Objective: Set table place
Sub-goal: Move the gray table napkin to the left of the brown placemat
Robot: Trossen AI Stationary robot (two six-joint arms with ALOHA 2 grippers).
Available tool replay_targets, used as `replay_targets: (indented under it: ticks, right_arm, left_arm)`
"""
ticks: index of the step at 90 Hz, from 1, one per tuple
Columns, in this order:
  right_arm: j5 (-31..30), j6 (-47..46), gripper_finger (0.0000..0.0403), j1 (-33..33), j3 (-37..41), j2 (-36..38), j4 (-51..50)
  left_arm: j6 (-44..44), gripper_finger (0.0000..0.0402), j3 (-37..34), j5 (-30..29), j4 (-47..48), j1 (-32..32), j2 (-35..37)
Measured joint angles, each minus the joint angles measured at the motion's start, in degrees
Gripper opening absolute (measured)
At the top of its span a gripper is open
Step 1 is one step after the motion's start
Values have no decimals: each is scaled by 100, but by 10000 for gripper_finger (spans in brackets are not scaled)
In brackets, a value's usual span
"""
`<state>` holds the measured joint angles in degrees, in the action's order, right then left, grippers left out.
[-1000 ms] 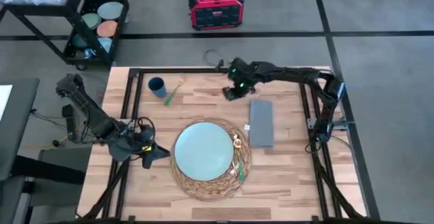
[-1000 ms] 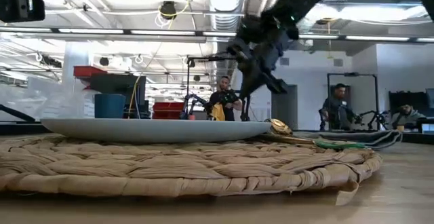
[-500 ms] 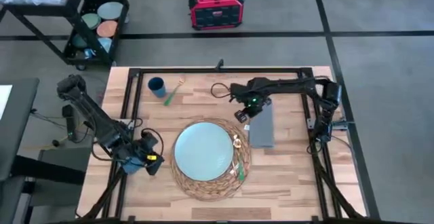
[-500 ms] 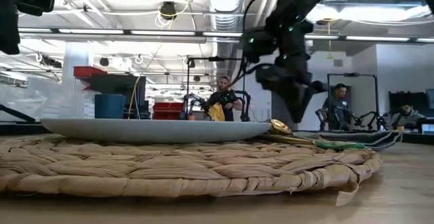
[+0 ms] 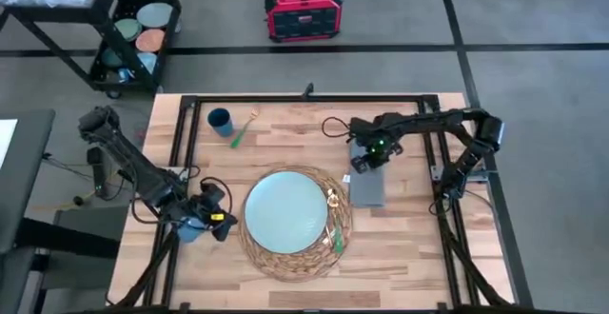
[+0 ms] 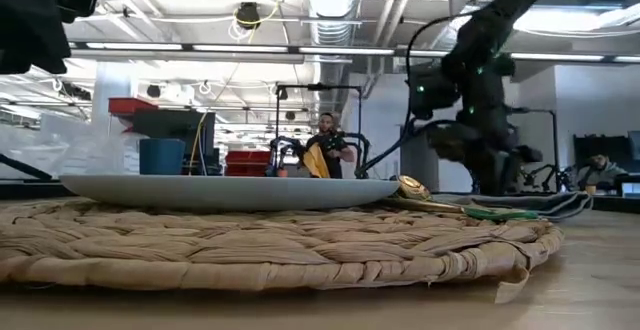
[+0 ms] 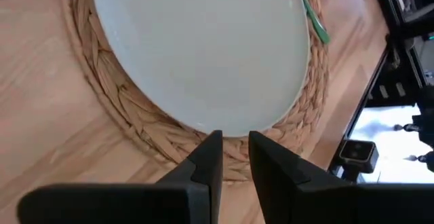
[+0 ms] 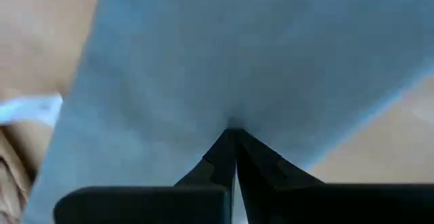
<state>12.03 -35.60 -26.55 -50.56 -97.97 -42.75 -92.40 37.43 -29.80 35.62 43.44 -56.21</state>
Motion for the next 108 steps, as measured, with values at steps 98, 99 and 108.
replay_targets:
  ticks: [98, 99, 108]
  right_arm:
    - [-342, 2052, 0, -424, -6315, -2716, -2623]
    - [-368, 2084, 0, -419, -6317, -2640, -2668]
    - [-744, 2290, 0, -356, -6307, -2023, -3178]
  left_arm:
    - [604, 54, 0, -387, -135, -717, 206]
    - [632, 54, 0, -433, -179, -769, 224]
    - [1195, 54, 0, -988, -663, -1406, 431]
